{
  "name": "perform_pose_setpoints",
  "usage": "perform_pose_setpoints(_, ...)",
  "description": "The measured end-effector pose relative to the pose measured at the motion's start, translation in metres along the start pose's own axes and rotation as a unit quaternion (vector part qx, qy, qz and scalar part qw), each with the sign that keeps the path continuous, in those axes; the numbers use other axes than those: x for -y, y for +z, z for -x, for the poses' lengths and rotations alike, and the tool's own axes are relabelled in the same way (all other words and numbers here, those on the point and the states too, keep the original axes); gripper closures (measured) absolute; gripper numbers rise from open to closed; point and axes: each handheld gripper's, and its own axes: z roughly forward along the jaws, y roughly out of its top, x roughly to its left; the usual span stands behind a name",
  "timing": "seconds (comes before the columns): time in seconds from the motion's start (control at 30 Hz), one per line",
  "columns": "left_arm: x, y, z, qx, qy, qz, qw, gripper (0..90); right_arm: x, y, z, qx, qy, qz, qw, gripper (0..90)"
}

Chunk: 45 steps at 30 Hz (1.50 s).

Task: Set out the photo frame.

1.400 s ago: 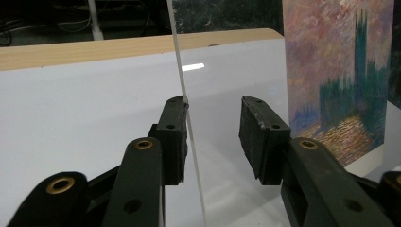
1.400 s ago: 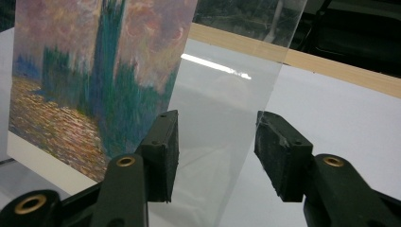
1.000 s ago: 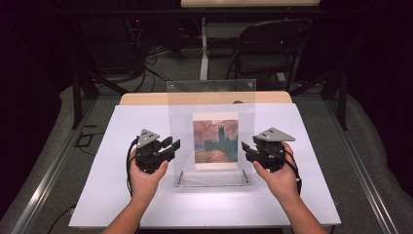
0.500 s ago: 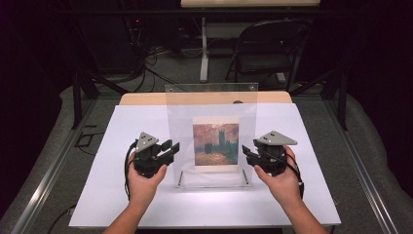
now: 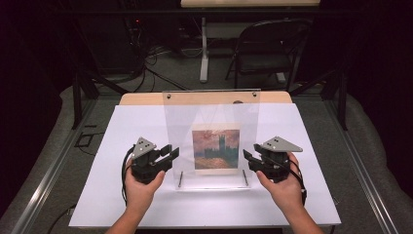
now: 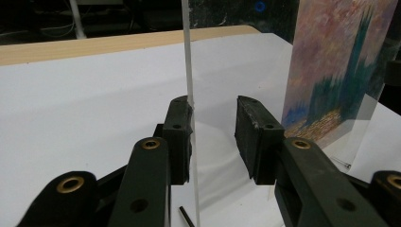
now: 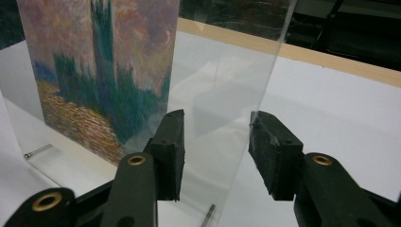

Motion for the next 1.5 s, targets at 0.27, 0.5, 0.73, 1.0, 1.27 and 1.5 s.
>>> perform_pose_setpoints(0.27, 0.005, -0.006, 0.003, 0.007, 0.001, 0.001, 1.0000, 66.4, 0.004, -0.007, -0.003, -0.006, 0.001, -0.002, 1.0000, 56.2)
perform_pose_setpoints(0.5, 0.008, -0.010, 0.005, 0.013, 0.002, 0.001, 0.9999, 65.9, 0.007, -0.012, -0.005, -0.011, 0.001, -0.002, 0.9999, 56.2)
perform_pose_setpoints(0.73, 0.014, -0.015, 0.008, 0.017, 0.003, 0.008, 0.9998, 65.3, 0.012, -0.017, -0.008, -0.014, 0.003, 0.000, 0.9999, 56.2)
perform_pose_setpoints(1.0, 0.015, -0.015, 0.010, 0.014, 0.008, 0.012, 0.9998, 64.8, 0.015, -0.019, -0.008, -0.016, 0.006, 0.007, 0.9998, 56.1)
perform_pose_setpoints(1.27, 0.016, -0.015, 0.006, 0.027, 0.000, 0.014, 0.9995, 63.8, 0.015, -0.018, -0.005, -0.026, 0.008, 0.009, 0.9996, 55.0)
perform_pose_setpoints(1.5, 0.017, -0.014, 0.004, 0.036, -0.002, 0.011, 0.9993, 59.1, 0.015, -0.018, -0.003, -0.034, 0.010, 0.011, 0.9993, 52.9)
